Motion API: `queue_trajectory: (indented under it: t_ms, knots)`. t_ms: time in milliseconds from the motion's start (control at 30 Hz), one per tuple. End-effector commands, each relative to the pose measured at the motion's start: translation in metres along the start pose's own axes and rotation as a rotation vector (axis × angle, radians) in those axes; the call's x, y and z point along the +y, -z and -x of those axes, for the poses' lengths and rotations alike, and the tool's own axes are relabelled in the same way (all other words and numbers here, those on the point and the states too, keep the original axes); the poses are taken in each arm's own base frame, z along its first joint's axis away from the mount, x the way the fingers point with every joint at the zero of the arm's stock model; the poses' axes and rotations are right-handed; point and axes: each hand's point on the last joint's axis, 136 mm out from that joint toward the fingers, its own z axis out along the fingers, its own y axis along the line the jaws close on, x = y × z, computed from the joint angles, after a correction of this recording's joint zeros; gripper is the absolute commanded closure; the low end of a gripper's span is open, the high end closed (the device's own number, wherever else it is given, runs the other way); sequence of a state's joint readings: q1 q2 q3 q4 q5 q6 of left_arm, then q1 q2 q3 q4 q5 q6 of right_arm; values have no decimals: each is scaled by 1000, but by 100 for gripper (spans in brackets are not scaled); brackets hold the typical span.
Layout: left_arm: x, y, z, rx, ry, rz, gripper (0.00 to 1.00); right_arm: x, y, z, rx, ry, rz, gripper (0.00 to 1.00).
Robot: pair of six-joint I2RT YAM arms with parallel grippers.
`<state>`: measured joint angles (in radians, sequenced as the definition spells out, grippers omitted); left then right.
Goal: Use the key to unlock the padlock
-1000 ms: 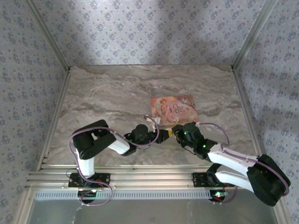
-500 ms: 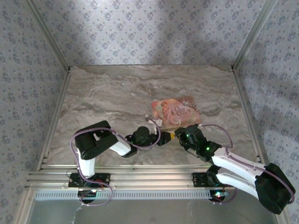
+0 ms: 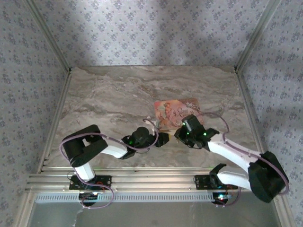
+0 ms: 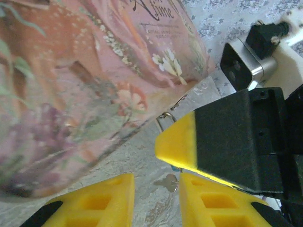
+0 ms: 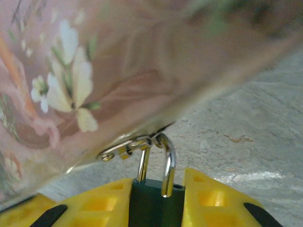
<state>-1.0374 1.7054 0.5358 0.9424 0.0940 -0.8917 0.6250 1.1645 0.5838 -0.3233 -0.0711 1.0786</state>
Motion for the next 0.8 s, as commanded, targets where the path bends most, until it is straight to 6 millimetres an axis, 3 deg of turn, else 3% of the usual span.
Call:
queue_trajectory:
  t_ms: [0, 133, 267, 433, 767]
  knots:
    - [16, 12, 6, -14, -62, 89, 70, -4, 5, -19, 133, 212, -94, 100]
    - [27, 33, 16, -86, -30, 118, 70, -13, 5, -32, 190, 318, -196, 100]
    - [30, 41, 20, -73, -86, 171, 70, -20, 7, -31, 212, 384, -260, 100]
    - [32, 42, 24, -64, -89, 160, 70, -10, 12, -29, 232, 473, -288, 100]
    - [30, 36, 12, -12, -63, 127, 75, 6, 30, -12, 182, 672, -412, 100]
